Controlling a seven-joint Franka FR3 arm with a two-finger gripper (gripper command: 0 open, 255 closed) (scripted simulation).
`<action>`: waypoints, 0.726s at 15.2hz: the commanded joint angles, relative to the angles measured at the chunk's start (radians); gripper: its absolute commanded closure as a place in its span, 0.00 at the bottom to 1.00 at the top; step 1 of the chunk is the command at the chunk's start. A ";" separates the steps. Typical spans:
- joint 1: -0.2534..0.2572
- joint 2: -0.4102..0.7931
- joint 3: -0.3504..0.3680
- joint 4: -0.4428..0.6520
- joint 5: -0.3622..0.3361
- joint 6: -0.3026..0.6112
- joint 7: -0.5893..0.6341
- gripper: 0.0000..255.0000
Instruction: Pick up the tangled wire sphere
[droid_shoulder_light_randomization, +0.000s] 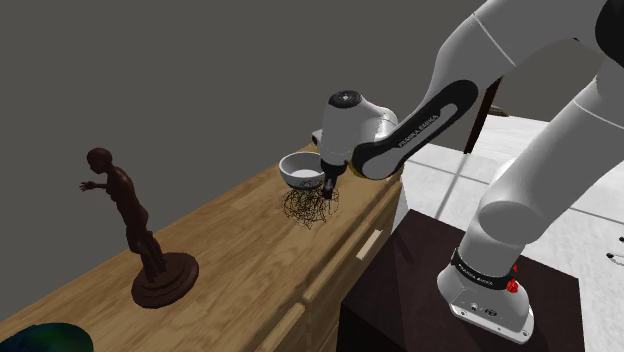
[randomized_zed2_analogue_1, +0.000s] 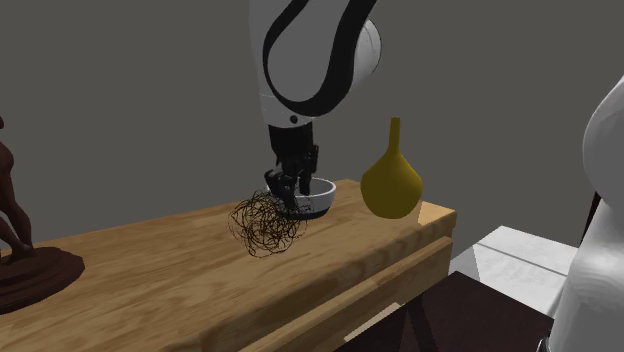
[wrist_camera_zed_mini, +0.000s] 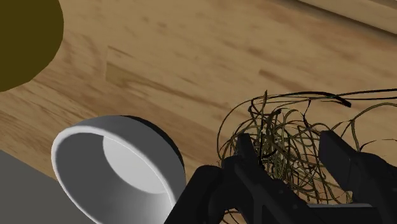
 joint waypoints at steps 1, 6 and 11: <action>0.012 -0.020 -0.005 0.010 0.022 -0.028 -0.018 1.00; 0.037 -0.076 -0.023 0.035 0.071 -0.104 -0.068 1.00; 0.053 -0.116 -0.035 0.060 0.101 -0.167 -0.101 1.00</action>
